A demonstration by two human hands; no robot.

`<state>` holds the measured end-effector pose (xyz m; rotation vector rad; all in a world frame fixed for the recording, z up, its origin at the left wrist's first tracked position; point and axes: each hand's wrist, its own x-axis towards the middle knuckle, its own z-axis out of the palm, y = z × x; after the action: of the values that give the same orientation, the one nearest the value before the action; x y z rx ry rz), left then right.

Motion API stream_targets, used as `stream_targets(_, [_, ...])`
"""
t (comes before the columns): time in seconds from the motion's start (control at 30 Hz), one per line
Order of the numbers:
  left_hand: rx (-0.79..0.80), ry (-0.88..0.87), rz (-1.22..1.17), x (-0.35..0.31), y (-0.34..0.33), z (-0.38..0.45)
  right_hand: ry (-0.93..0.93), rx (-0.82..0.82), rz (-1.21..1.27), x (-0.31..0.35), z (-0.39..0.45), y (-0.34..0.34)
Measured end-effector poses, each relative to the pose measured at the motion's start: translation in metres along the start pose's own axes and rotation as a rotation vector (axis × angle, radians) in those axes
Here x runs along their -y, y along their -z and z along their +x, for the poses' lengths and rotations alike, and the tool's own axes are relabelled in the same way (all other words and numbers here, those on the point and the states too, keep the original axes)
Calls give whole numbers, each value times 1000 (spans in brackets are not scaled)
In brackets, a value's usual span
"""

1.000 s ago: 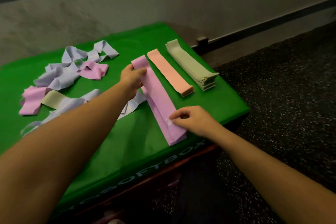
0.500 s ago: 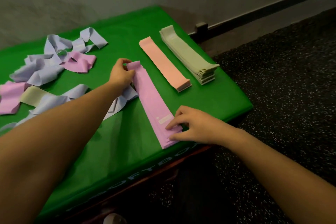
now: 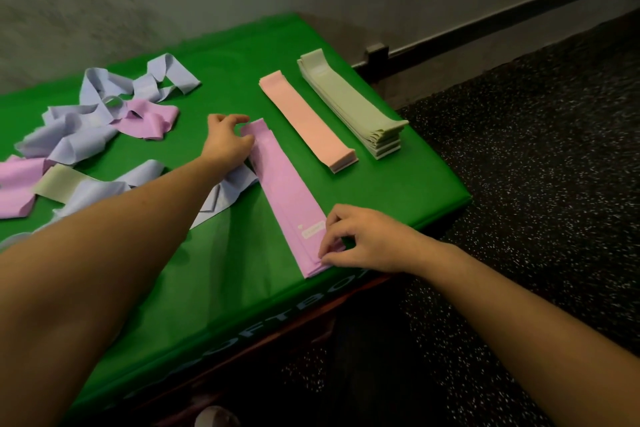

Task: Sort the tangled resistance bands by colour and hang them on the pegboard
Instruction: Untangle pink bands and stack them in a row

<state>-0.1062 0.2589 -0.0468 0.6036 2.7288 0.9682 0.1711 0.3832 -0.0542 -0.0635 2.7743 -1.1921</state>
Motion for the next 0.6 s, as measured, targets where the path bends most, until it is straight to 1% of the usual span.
stream_targets(0.1, [-46,-56,-12,2,11,-12,-23,17,-12,4,-2,2])
stream_targets(0.23, [-65,-137,16,12,35,-31,-46,-118,45,14,-1,4])
stream_targets(0.33, [-69,-185,52,23,55,-47,-34,-162,35,27,6,5])
stream_targets(0.5, [-90,-294,183,64,99,-81,-9,-188,-3,63,35,-3])
stream_targets(0.6, [-119,-281,262,95,130,-100,19,-218,-20,84,65,-13])
